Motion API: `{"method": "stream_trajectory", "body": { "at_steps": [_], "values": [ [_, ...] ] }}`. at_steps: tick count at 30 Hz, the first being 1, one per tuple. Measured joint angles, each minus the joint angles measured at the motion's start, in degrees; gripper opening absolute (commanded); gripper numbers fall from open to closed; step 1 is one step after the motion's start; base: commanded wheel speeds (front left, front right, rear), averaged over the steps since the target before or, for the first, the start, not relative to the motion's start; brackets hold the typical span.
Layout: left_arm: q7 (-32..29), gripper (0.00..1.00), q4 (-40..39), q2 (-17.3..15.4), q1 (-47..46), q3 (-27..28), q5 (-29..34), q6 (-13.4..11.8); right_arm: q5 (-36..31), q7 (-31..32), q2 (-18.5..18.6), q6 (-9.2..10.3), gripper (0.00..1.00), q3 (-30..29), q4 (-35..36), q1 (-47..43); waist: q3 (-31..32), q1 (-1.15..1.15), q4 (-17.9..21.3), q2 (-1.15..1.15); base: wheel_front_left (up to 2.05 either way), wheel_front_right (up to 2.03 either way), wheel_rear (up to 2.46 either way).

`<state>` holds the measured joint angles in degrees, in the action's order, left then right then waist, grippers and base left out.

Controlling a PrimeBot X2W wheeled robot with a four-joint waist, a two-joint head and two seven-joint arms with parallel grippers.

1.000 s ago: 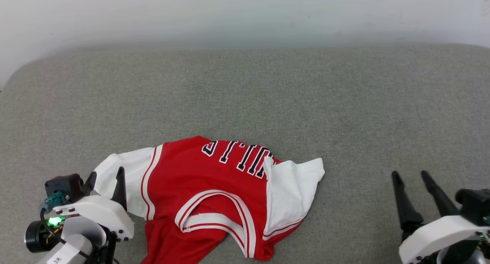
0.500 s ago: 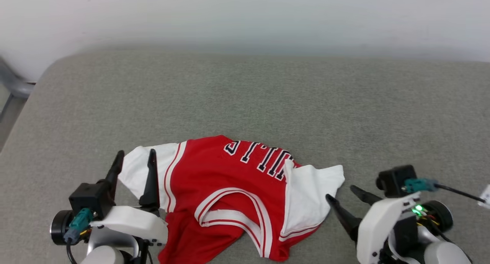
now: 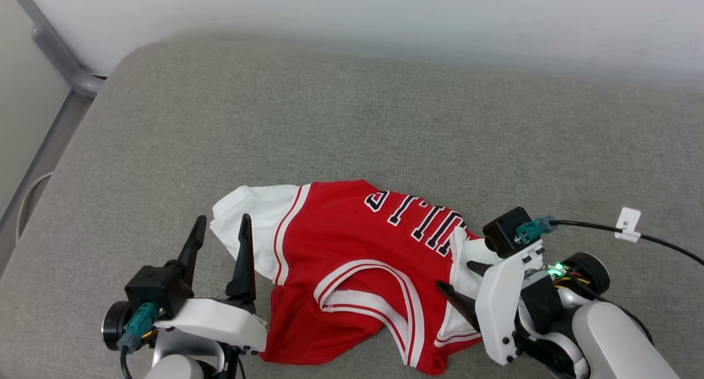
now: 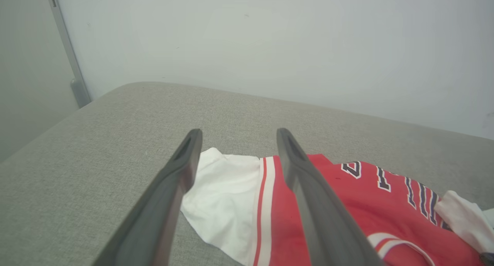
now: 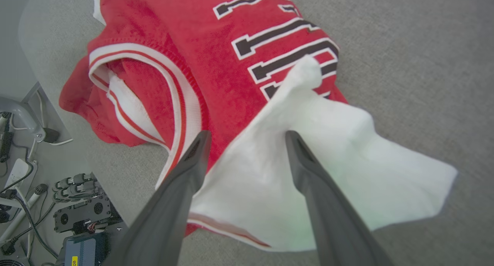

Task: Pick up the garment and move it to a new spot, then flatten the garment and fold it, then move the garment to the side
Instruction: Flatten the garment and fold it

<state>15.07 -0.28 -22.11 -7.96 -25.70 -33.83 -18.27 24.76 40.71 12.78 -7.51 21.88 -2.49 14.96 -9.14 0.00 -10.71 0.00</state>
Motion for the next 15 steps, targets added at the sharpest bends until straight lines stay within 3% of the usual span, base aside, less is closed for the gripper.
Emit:
{"method": "stream_trajectory", "body": {
  "at_steps": [2,3,4,5,11,15],
  "values": [
    [0.0,1.0,0.6,0.8,0.0,0.2,0.4,0.6,0.2,1.0,0.5,0.0,1.0,0.5,-1.1,0.7,-0.3,0.0,-0.4,0.0,0.0,0.0,0.0],
    [0.0,1.0,0.7,1.1,0.0,0.3,0.4,0.8,0.2,1.9,0.7,0.01,0.47,0.6,-1.7,0.8,-0.4,0.0,-0.6,0.0,0.0,0.0,0.0],
    [0.0,1.0,0.9,1.3,0.0,0.5,0.6,1.1,0.2,2.2,0.9,0.0,0.09,0.6,-2.0,0.8,-0.5,0.0,-0.7,0.0,0.0,0.0,0.0],
    [0.0,1.0,1.2,1.5,0.0,0.8,0.9,1.2,0.2,2.2,1.0,0.0,0.0,0.2,-2.0,0.9,-0.5,0.0,-0.7,0.0,0.0,0.0,0.0],
    [0.0,1.0,2.1,2.7,0.8,2.4,1.6,2.4,-0.2,1.1,1.6,0.0,0.0,-3.6,-0.2,0.7,0.0,0.0,0.0,0.0,0.0,0.0,0.0],
    [0.0,1.0,2.4,2.8,1.3,3.1,2.0,2.9,-1.3,-0.7,1.4,0.0,0.0,-10.2,2.4,-1.0,0.9,0.0,0.9,0.0,0.0,0.0,0.0]
  ]
}}
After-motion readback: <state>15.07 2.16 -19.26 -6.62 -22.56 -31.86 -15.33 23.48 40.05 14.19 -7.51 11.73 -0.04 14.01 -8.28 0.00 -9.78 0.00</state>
